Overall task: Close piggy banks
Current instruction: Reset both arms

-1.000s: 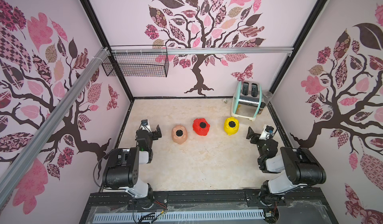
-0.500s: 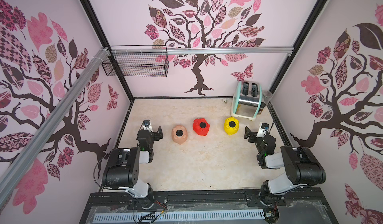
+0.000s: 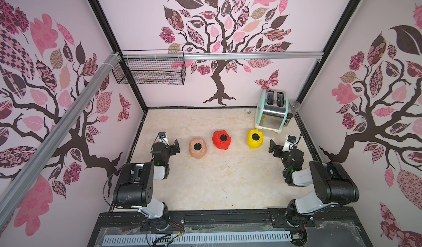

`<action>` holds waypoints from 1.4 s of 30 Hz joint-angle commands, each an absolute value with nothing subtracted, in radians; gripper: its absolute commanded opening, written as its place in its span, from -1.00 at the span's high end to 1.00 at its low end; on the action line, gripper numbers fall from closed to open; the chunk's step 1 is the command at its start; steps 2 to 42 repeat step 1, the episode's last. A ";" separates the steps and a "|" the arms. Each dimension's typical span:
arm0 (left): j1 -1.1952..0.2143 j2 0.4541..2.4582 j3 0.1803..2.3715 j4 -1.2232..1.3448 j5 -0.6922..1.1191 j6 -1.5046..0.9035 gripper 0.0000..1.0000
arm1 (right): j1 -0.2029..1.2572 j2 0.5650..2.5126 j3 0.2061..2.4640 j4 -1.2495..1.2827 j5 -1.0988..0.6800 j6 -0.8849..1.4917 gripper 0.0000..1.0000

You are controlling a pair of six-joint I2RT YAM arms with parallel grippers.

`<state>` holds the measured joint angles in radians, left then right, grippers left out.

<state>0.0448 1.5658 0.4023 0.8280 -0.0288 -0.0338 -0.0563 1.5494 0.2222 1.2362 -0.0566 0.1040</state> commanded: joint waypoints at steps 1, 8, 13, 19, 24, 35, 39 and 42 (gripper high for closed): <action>0.044 1.558 0.394 0.849 -0.029 -0.033 -0.97 | -0.051 1.540 0.239 1.218 -0.052 0.094 -0.99; 0.044 1.558 0.394 0.849 -0.029 -0.033 -0.97 | -0.051 1.540 0.239 1.218 -0.052 0.094 -0.99; 0.044 1.558 0.394 0.849 -0.029 -0.033 -0.97 | -0.051 1.540 0.239 1.218 -0.052 0.094 -0.99; 0.044 1.558 0.394 0.849 -0.029 -0.033 -0.97 | -0.051 1.540 0.239 1.218 -0.052 0.094 -0.99; 0.044 1.558 0.394 0.849 -0.029 -0.033 -0.97 | -0.051 1.540 0.239 1.218 -0.052 0.094 -0.99; 0.044 1.558 0.394 0.849 -0.029 -0.033 -0.97 | -0.051 1.540 0.239 1.218 -0.052 0.094 -0.99; 0.044 1.558 0.394 0.849 -0.029 -0.033 -0.97 | -0.051 1.540 0.239 1.218 -0.052 0.094 -0.99; 0.044 1.558 0.394 0.849 -0.029 -0.033 -0.97 | -0.051 1.540 0.239 1.218 -0.052 0.094 -0.99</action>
